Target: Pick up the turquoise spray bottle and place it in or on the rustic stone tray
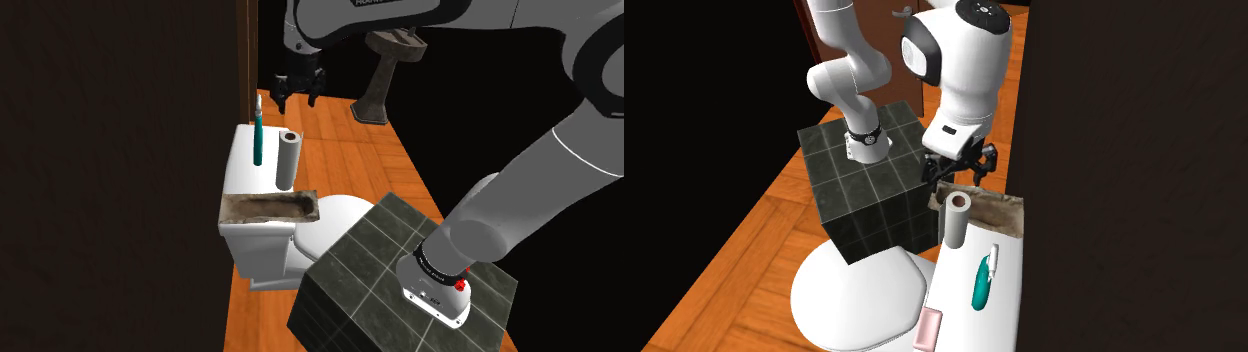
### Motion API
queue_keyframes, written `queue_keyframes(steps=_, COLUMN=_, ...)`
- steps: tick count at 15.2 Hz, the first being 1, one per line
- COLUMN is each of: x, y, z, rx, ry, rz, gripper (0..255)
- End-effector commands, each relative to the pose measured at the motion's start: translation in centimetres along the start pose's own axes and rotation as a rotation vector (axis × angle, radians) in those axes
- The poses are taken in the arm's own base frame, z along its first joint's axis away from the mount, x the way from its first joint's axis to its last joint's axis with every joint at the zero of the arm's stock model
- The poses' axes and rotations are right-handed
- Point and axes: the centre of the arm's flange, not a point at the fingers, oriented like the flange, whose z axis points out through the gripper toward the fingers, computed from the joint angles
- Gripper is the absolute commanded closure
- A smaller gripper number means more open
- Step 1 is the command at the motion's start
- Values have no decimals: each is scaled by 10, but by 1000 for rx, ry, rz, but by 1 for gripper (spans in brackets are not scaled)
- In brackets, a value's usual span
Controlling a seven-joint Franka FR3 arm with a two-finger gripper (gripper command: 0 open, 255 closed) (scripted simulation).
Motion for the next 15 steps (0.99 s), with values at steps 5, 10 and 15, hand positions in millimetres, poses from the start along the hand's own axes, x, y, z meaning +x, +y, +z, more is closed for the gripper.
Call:
queue_keyframes(steps=5, x=60, y=-42, z=26, rx=-27, ry=23, rz=98, gripper=0)
queue_keyframes(steps=10, x=109, y=-68, z=44, rx=-48, ry=40, rz=170, gripper=0)
queue_keyframes(steps=15, x=110, y=-67, z=71, rx=-48, ry=40, rz=170, gripper=0)
